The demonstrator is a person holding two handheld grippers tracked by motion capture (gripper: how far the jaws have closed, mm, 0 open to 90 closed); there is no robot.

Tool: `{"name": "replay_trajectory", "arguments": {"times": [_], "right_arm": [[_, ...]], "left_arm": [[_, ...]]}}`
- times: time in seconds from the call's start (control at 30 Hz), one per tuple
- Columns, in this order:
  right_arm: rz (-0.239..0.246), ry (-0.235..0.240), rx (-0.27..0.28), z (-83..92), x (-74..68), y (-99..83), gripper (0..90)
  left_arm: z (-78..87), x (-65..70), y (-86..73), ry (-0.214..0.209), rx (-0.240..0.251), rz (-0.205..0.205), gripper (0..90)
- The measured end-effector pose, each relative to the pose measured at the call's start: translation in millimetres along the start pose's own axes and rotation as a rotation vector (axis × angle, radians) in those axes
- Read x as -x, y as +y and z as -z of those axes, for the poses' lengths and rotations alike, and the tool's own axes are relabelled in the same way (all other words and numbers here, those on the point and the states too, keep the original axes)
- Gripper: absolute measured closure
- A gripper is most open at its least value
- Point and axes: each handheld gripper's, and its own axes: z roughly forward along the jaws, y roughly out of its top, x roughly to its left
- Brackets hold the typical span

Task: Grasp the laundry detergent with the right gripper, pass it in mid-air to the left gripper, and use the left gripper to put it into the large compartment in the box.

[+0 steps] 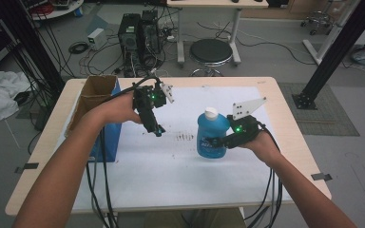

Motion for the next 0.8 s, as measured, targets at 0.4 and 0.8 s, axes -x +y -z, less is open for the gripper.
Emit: {"name": "replay_trajectory", "arguments": {"times": [0.4, 0.8], "right_arm": [[0.028, 0.067, 0.025, 8.6, 2.2, 11.9, 44.8], [0.07, 0.104, 0.033, -5.8, -1.3, 16.5, 44.8]], "left_arm": [[14.4, 18.1, 24.3, -0.035, -0.025, -0.036, 4.9], [22.3, 30.4, 50.0, -0.06, -0.049, -0.065, 4.9]]}}
